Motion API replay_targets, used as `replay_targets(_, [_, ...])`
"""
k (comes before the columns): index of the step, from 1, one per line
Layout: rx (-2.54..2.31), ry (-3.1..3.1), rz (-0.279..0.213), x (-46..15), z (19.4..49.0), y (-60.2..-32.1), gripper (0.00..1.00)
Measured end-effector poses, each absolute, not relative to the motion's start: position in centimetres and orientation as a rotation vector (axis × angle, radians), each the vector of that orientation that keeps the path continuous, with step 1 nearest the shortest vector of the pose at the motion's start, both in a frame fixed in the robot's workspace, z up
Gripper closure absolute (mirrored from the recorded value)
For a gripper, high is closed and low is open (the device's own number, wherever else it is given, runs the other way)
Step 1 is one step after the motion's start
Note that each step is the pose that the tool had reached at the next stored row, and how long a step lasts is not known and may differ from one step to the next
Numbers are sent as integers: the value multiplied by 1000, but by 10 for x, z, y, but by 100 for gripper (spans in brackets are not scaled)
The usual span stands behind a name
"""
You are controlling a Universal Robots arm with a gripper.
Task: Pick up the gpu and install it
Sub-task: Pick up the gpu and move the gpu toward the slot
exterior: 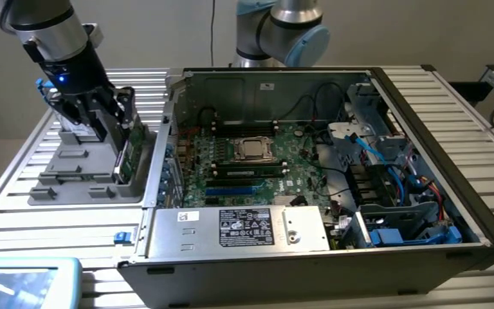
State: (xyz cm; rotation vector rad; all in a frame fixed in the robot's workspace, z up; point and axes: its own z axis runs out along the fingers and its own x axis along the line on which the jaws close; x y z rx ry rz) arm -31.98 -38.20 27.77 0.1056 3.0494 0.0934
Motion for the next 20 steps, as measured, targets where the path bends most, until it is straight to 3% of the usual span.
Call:
replay_targets(1, [106,3049,93,-319,276,-382,48])
replay_targets(20, [102,3047,99,-315,242,-384,48])
